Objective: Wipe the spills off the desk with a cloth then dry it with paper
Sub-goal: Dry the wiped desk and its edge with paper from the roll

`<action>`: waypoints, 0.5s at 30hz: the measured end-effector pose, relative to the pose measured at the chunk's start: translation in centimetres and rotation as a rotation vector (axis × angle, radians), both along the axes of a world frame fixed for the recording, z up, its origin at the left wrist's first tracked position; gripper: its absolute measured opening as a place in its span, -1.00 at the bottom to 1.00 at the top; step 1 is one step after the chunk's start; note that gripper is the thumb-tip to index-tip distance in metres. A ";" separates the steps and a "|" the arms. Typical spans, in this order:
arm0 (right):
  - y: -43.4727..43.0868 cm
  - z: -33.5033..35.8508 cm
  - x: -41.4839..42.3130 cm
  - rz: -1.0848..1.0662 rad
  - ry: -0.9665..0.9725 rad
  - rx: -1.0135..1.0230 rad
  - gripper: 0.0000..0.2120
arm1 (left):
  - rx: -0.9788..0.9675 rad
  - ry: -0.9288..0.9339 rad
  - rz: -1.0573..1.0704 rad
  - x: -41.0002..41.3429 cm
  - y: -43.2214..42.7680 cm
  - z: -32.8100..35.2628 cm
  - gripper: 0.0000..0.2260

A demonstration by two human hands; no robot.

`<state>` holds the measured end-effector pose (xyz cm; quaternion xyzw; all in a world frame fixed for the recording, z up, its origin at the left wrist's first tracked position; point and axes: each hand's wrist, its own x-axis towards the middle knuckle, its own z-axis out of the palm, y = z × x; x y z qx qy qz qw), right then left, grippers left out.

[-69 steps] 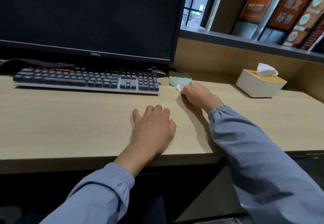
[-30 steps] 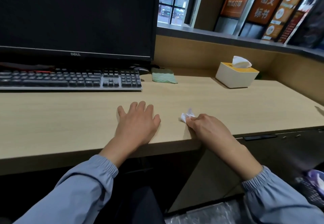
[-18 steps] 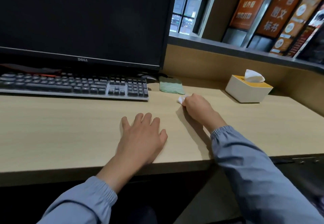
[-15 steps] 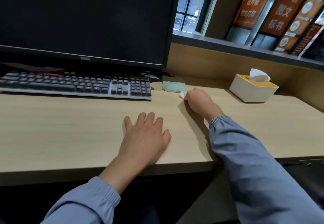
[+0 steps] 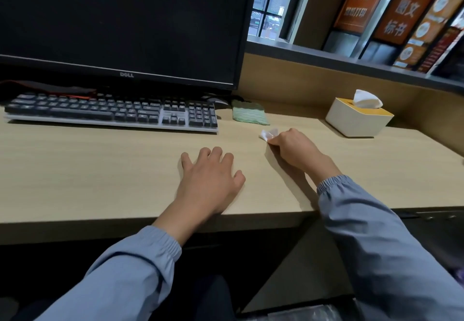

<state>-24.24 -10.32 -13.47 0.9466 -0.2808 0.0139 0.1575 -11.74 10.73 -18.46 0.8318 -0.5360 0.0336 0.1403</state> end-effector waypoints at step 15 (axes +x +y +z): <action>14.9 -0.9 -13.6 0.023 -0.196 0.206 -0.25 | 0.030 0.005 0.020 -0.4 0.4 0.1 -0.52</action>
